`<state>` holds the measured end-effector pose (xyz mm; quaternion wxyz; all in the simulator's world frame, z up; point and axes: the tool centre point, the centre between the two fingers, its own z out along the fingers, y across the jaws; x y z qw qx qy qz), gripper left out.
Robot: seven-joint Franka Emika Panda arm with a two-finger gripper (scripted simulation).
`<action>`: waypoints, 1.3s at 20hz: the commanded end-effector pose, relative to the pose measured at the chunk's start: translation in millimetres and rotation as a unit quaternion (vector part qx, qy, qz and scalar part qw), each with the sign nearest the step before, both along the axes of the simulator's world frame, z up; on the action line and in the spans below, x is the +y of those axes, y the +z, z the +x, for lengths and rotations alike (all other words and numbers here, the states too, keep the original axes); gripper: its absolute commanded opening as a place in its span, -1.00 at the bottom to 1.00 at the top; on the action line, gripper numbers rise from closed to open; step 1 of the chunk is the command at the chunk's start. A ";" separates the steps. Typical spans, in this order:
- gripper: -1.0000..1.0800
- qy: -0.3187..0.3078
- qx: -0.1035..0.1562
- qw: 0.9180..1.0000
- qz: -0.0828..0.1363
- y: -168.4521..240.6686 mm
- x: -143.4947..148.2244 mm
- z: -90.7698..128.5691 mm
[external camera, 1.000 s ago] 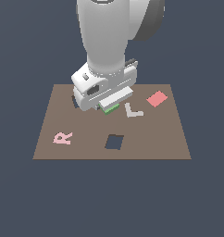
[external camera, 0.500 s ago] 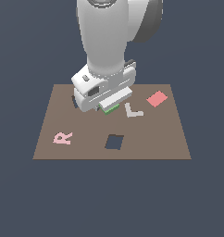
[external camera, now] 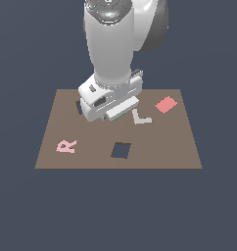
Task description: Insert a designated object into the corresponding slot on a board.
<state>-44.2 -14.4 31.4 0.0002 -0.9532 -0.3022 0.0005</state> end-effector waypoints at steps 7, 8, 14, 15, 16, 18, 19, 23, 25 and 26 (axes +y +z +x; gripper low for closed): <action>-1.00 0.000 -0.001 1.000 0.000 -1.4 0.0 0.3; -1.00 0.000 -0.001 1.000 0.000 -1.4 0.0 0.3; -1.00 -0.002 -0.001 1.000 0.000 -0.5 -0.9 0.7; -1.00 -0.004 -0.001 1.000 0.000 -0.5 -1.2 0.9; -1.00 -0.008 -0.001 1.000 0.000 -0.4 -1.5 1.1; -1.00 -0.017 -0.001 1.000 0.000 -0.3 -2.5 1.9; -1.00 -0.022 -0.001 1.000 0.000 -0.2 -3.2 2.4; -1.00 -0.055 -0.001 0.998 0.000 0.2 -6.9 4.9; -1.00 -0.076 -0.001 0.997 0.000 0.4 -9.4 6.5; -1.00 -0.089 -0.001 0.996 0.000 0.6 -10.9 7.4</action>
